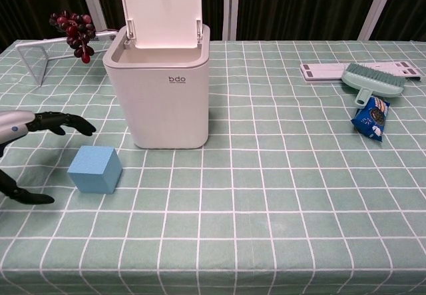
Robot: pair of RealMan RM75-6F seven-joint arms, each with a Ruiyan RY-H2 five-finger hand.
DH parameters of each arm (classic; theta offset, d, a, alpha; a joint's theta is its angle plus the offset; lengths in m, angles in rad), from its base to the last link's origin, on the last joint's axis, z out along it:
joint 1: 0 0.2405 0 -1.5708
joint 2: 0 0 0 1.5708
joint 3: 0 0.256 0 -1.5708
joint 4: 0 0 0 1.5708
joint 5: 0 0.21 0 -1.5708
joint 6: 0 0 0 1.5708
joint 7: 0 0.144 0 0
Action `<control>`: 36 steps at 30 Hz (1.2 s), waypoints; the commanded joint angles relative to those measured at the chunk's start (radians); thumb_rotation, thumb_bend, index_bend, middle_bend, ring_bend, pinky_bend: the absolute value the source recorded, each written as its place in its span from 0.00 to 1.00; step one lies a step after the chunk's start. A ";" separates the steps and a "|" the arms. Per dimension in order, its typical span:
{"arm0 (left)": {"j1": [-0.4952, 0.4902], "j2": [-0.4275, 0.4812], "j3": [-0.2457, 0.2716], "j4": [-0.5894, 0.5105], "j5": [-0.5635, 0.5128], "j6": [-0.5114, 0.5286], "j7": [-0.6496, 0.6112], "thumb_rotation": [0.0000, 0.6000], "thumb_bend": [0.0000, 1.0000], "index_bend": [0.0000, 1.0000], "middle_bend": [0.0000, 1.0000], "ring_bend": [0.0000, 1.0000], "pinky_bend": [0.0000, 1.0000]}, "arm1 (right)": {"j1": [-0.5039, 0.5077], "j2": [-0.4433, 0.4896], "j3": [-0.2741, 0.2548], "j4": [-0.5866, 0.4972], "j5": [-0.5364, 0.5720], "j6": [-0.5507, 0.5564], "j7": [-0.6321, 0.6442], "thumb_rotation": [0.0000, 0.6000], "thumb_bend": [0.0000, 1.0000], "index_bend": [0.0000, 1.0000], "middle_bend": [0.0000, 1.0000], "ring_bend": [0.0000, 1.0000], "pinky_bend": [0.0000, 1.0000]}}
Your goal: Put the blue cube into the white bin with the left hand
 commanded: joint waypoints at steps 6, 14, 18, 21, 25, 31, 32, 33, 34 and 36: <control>-0.016 -0.028 -0.003 0.021 0.013 0.031 -0.038 1.00 0.10 0.22 0.27 0.20 0.31 | -0.001 -0.003 0.001 0.010 0.007 -0.005 0.008 1.00 0.21 0.00 0.00 0.00 0.00; -0.041 -0.055 0.001 0.038 0.018 0.026 -0.056 1.00 0.11 0.24 0.29 0.22 0.34 | 0.000 -0.006 0.001 0.017 0.011 -0.011 0.011 1.00 0.21 0.00 0.00 0.00 0.00; -0.050 -0.070 -0.003 0.050 0.010 0.024 -0.052 1.00 0.16 0.26 0.32 0.25 0.35 | -0.001 -0.006 -0.001 0.019 0.011 -0.011 0.014 1.00 0.21 0.00 0.00 0.00 0.00; -0.053 -0.079 -0.005 0.059 0.003 0.024 -0.039 1.00 0.23 0.29 0.34 0.28 0.38 | -0.002 -0.007 -0.001 0.022 0.013 -0.012 0.016 1.00 0.21 0.00 0.00 0.00 0.00; -0.050 -0.088 -0.005 0.063 -0.005 0.036 -0.031 1.00 0.28 0.33 0.39 0.33 0.42 | -0.002 -0.008 0.000 0.027 0.016 -0.015 0.020 1.00 0.21 0.00 0.00 0.00 0.00; -0.042 -0.094 0.003 0.069 -0.004 0.060 -0.030 1.00 0.33 0.39 0.44 0.39 0.47 | -0.002 -0.009 0.002 0.029 0.019 -0.015 0.023 1.00 0.21 0.00 0.00 0.00 0.00; -0.038 -0.090 0.005 0.066 0.000 0.073 -0.029 1.00 0.33 0.39 0.45 0.39 0.48 | -0.003 -0.008 0.002 0.028 0.019 -0.013 0.023 1.00 0.21 0.00 0.00 0.00 0.00; -0.032 -0.084 0.008 0.061 0.004 0.086 -0.027 1.00 0.33 0.40 0.45 0.39 0.48 | -0.004 -0.007 0.003 0.027 0.019 -0.011 0.024 1.00 0.21 0.00 0.00 0.00 0.00; -0.026 -0.075 0.010 0.056 0.006 0.100 -0.024 1.00 0.33 0.40 0.45 0.39 0.48 | -0.005 -0.005 0.004 0.027 0.019 -0.009 0.025 1.00 0.21 0.00 0.00 0.00 0.00; -0.008 -0.053 0.014 0.041 0.009 0.135 -0.020 1.00 0.33 0.40 0.45 0.39 0.48 | -0.006 -0.003 0.005 0.026 0.020 -0.006 0.026 1.00 0.21 0.00 0.00 0.00 0.00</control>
